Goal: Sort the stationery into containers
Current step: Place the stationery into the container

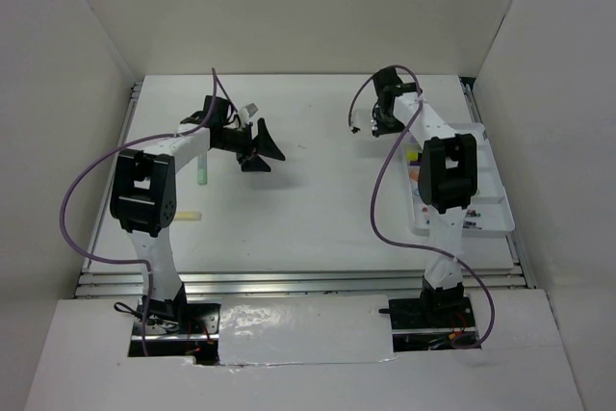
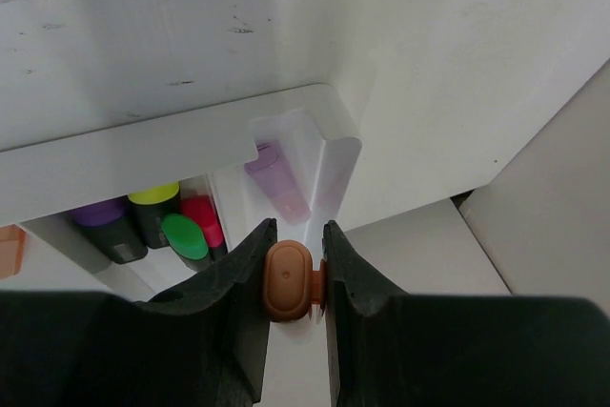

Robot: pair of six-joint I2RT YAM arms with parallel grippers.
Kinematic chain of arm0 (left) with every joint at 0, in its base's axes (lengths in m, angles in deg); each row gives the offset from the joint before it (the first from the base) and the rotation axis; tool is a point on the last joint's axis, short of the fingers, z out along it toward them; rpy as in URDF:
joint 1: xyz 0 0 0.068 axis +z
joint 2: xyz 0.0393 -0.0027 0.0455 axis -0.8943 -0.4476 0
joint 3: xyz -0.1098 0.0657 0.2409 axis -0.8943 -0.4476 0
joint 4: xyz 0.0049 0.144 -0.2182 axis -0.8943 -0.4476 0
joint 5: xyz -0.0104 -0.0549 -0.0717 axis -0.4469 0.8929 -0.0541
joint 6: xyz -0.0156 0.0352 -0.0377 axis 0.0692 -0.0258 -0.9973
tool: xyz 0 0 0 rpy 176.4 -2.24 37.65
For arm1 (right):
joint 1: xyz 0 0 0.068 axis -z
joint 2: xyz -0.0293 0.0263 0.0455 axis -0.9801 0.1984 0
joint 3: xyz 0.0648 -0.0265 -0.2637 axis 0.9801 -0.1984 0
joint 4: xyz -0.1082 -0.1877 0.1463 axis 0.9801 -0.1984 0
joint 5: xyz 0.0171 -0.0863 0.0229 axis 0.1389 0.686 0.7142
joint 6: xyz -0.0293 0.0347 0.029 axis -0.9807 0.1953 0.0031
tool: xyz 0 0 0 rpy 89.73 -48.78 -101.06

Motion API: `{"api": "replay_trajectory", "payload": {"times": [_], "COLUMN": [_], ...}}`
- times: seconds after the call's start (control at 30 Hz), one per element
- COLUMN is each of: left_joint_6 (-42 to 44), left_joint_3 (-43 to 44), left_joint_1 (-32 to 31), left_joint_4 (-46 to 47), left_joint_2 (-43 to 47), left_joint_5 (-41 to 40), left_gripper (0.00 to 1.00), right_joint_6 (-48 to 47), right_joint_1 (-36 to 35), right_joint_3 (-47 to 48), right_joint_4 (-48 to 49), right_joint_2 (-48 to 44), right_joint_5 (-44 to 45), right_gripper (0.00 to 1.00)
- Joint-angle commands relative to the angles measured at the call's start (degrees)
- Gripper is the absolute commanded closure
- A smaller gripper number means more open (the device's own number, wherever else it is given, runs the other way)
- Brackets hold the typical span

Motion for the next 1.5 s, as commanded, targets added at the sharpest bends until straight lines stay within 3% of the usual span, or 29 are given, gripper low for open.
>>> {"api": "replay_trajectory", "payload": {"times": [0.0, 0.17, 0.2, 0.33, 0.53, 0.67, 0.9, 0.97, 1.1, 1.23, 1.33, 1.47], "left_joint_6": [1.48, 0.61, -0.35, -1.33, -0.45, 2.7, 9.82, 15.44, 22.04, 27.48, 29.86, 29.18], "left_joint_3": [1.16, -0.24, -0.68, -3.31, -2.88, -1.3, 0.81, 1.51, -2.08, -7.36, -6.4, -5.69], "left_joint_1": [0.14, 0.84, 0.93, 1.63, 3.3, 4.79, 8.83, 9.02, 12.79, 12.62, 12.0, 11.21], "left_joint_4": [0.16, 3.4, 4.37, 8.85, 7.99, 4.82, 1.14, -0.8, -3.8, -2.83, -5.19, -5.73], "left_joint_2": [-0.17, 0.97, 1.32, 4.66, 5.81, 6.6, 11.42, 13.01, 18.01, 20.84, 18.39, 13.3], "left_joint_5": [2.14, 2.31, 2.14, 0.91, 0.74, -1.54, -7.26, -8.22, -20.51, -39.02, -43.2, -49.26], "left_gripper": [0.13, 0.12, 0.01, 0.01, 0.01, 0.01, 0.01, 0.01, 0.01, 0.01, 0.01, 0.01], "right_joint_6": [-4.95, -6.44, -6.79, -8.46, -9.61, -9.7, -9.35, -9.17, -7.86, -4.97, -0.31, 15.83], "right_joint_1": [1.42, 2.83, 3.18, 4.67, 5.56, 5.82, 6.61, 6.79, 5.65, 3.45, 1.52, -0.5], "right_joint_3": [2.36, 0.08, -0.01, -0.28, -1.24, -1.68, -2.03, -2.38, -2.74, -3.35, -1.6, 5.6], "right_joint_4": [-0.85, 1.69, 2.31, 4.41, 7.5, 7.94, 7.58, 8.2, 9.87, 12.42, 11.81, 1.99], "right_joint_2": [1.83, 3.5, 3.68, 4.9, 5.61, 5.61, 5.18, 4.65, 0.97, -5.27, -8.35, -12.57], "right_joint_5": [2.3, 5.72, 5.9, 7.22, 8.8, 9.42, 11.18, 10.83, 8.72, 4.69, -1.2, -14.9], "right_gripper": [0.97, 0.93, 0.92, 0.89, 0.78, 0.66, 0.58, 0.56, 0.56, 0.56, 0.57, 0.57]}}
